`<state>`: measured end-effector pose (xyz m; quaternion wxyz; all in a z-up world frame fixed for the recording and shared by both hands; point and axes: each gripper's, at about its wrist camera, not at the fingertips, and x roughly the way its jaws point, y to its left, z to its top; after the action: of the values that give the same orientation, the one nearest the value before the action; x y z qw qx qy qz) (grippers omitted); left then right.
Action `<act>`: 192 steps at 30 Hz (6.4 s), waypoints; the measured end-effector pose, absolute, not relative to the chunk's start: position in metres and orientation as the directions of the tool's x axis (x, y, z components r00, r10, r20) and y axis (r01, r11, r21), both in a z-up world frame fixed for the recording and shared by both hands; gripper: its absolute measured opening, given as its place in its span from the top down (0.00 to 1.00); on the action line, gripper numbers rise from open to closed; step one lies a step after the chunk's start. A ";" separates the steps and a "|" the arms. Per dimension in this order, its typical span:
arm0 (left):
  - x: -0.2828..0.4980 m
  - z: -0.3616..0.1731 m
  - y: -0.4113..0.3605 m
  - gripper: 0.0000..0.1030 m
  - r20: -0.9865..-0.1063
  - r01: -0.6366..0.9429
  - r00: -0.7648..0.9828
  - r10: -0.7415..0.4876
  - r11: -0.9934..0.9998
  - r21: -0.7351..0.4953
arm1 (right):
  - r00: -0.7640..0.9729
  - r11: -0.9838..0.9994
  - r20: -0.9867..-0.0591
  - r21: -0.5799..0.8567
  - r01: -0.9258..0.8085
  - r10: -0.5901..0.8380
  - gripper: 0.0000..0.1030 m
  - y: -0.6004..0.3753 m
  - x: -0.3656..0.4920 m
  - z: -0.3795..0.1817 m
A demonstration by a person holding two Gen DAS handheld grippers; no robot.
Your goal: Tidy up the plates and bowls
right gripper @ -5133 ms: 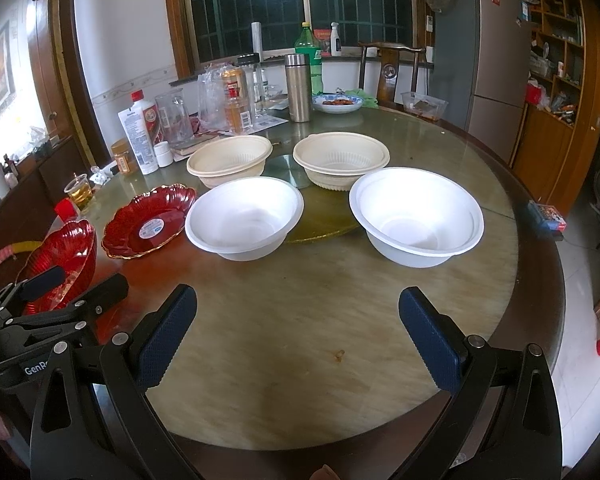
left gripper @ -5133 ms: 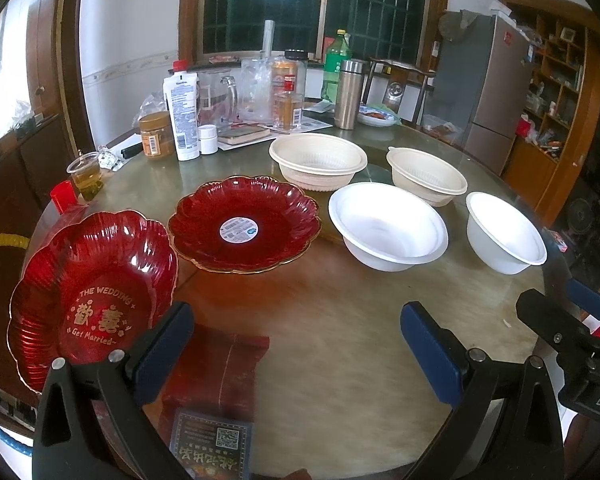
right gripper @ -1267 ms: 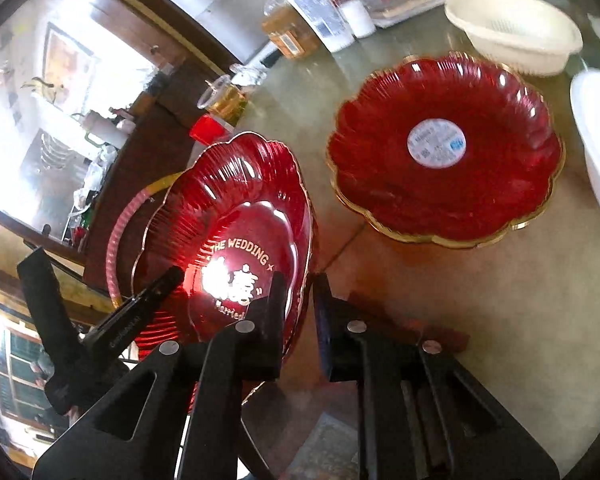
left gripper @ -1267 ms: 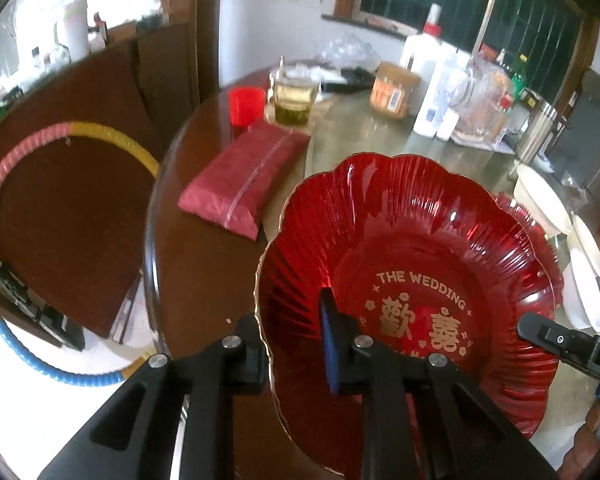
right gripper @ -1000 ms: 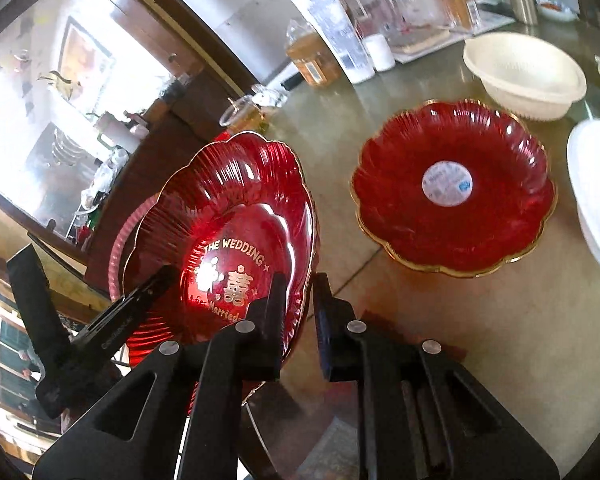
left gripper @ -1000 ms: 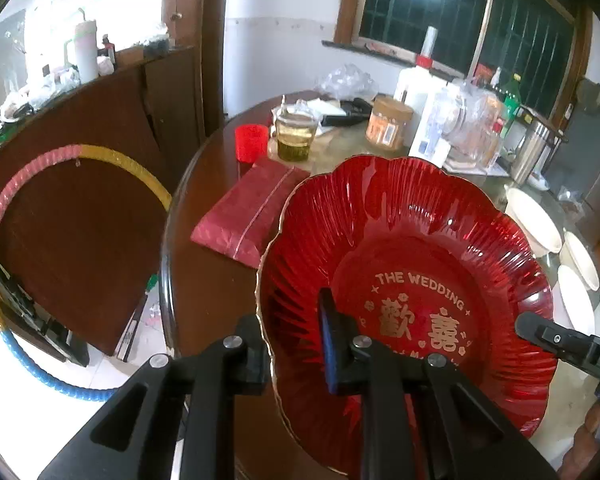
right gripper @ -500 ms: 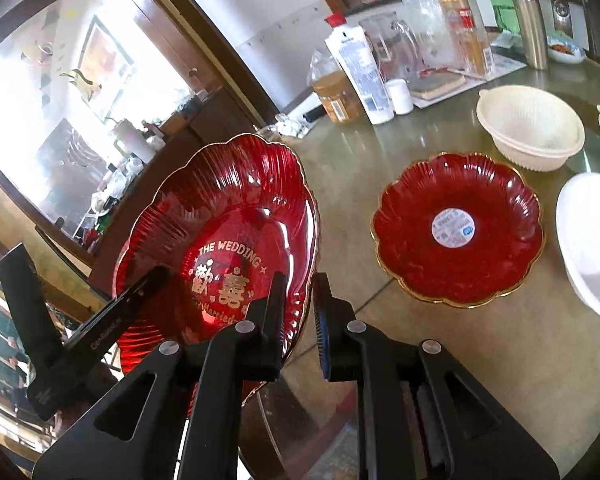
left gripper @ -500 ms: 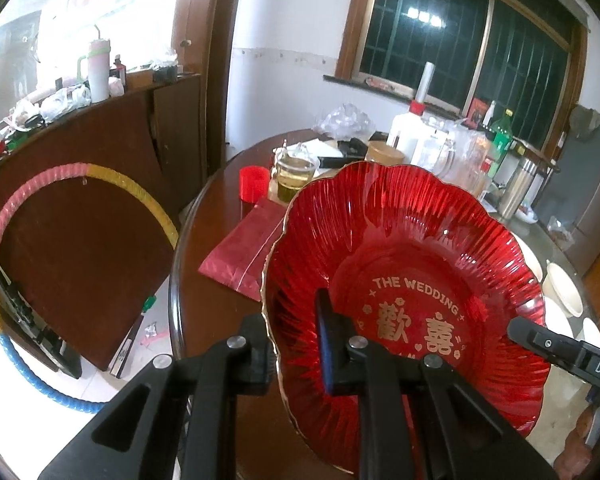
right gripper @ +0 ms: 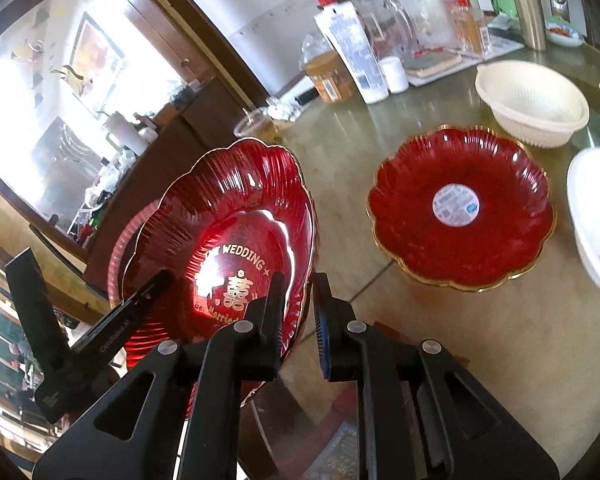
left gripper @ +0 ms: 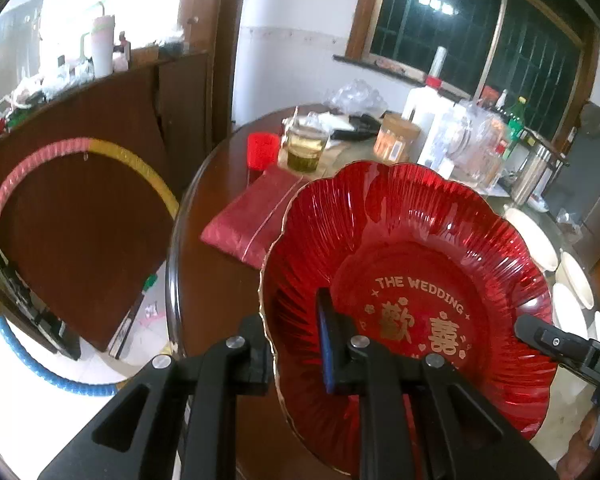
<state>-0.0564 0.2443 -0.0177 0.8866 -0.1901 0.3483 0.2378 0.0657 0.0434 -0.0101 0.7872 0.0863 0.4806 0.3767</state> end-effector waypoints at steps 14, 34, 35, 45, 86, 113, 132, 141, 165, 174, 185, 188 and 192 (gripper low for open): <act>-0.052 -0.049 0.249 0.83 -0.751 -0.571 0.602 0.271 0.803 -0.168 | 0.215 0.725 -0.735 0.494 -0.480 0.643 0.87 0.052 0.073 -0.041; -0.048 -0.056 0.245 0.38 -0.751 -0.588 0.585 0.305 0.798 -0.134 | 0.166 0.726 -0.745 0.532 -0.436 0.646 0.86 0.047 0.082 -0.055; -0.050 -0.054 0.247 0.38 -0.746 -0.598 0.587 0.315 0.790 -0.137 | 0.170 0.723 -0.740 0.536 -0.435 0.651 0.86 0.045 0.081 -0.053; -0.077 -0.019 0.261 0.38 -0.645 -0.645 0.674 0.360 0.713 -0.276 | 0.247 0.673 -0.634 0.624 -0.396 0.733 0.34 0.010 0.082 -0.030; 0.152 0.000 0.143 0.01 -0.872 -0.148 0.477 -0.109 0.968 -0.202 | 0.256 0.541 -0.518 0.841 -0.024 0.816 0.00 -0.098 0.151 -0.054; 0.185 -0.043 0.141 0.90 -0.928 -0.199 0.371 0.038 0.979 -0.040 | 0.237 0.668 -0.645 0.744 -0.019 0.726 0.85 -0.096 0.161 -0.075; 0.135 0.012 0.148 0.92 -0.839 -0.235 0.539 0.070 0.969 -0.070 | 0.335 0.666 -0.592 0.725 -0.176 0.733 0.88 -0.084 0.145 -0.035; 0.087 0.034 0.163 0.92 -0.786 -0.268 0.613 0.084 0.958 -0.107 | 0.337 0.662 -0.576 0.705 -0.256 0.744 0.88 -0.067 0.129 -0.014; -0.026 -0.007 0.242 0.91 -0.776 -0.465 0.615 0.140 0.859 -0.213 | 0.169 0.654 -0.663 0.603 -0.458 0.729 0.88 0.043 0.084 -0.020; -0.030 -0.020 0.251 0.91 -0.791 -0.480 0.592 0.154 0.856 -0.193 | 0.145 0.687 -0.717 0.557 -0.467 0.681 0.88 0.060 0.083 -0.034; -0.031 -0.030 0.253 0.90 -0.800 -0.484 0.580 0.153 0.855 -0.187 | 0.169 0.713 -0.750 0.496 -0.496 0.640 0.88 0.069 0.079 -0.033; -0.033 -0.030 0.254 0.90 -0.799 -0.489 0.580 0.161 0.853 -0.183 | 0.179 0.718 -0.759 0.472 -0.512 0.626 0.88 0.073 0.075 -0.032; -0.034 -0.032 0.256 0.90 -0.801 -0.494 0.576 0.162 0.850 -0.184 | 0.183 0.721 -0.767 0.452 -0.526 0.614 0.88 0.077 0.074 -0.032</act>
<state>-0.0336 0.2558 -0.0316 0.8654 -0.1983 0.4194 0.1895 0.0743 0.0768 -0.0319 0.7680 0.0426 0.5201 0.3712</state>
